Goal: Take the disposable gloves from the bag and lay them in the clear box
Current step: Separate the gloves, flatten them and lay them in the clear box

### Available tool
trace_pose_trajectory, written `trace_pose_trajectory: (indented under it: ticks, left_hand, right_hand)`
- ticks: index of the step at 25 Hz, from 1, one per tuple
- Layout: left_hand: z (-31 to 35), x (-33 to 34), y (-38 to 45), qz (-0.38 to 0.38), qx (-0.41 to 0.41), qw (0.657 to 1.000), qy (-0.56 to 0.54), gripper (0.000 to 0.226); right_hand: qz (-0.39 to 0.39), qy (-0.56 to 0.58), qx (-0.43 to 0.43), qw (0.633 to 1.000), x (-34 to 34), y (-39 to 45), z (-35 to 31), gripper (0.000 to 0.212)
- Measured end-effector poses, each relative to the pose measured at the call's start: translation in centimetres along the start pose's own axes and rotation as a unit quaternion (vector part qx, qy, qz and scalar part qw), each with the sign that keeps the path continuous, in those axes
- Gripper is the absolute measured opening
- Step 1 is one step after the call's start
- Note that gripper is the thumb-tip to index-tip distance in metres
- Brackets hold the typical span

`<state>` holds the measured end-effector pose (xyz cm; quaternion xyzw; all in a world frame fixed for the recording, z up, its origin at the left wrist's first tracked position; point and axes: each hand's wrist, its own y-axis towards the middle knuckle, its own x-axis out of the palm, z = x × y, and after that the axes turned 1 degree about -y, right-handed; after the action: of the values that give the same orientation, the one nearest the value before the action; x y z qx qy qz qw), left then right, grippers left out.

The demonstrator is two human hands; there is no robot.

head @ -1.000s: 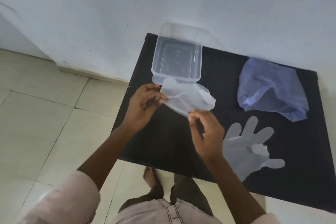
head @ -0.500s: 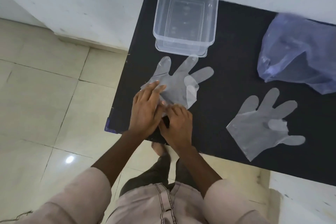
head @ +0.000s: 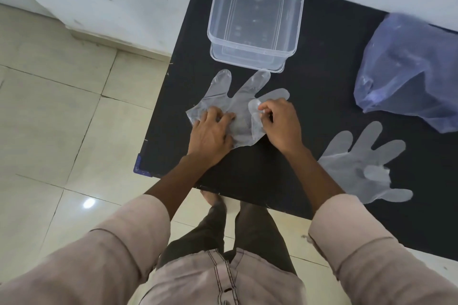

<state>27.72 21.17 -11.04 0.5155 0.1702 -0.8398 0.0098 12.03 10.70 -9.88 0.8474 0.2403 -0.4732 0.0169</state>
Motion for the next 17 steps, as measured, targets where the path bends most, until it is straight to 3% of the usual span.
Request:
trace_pose_trajectory:
  ticks: [10, 17]
  left_hand:
    - [0.1, 0.3, 0.1, 0.013, -0.012, 1.000, -0.013, 0.049]
    - [-0.6, 0.0, -0.2, -0.037, 0.011, 0.999, -0.003, 0.073]
  right_hand:
    - [-0.023, -0.061, -0.039, 0.997, 0.5, 1.1, 0.4, 0.008]
    - [-0.035, -0.056, -0.059, 0.996, -0.9, -0.1, 2.6, 0.009]
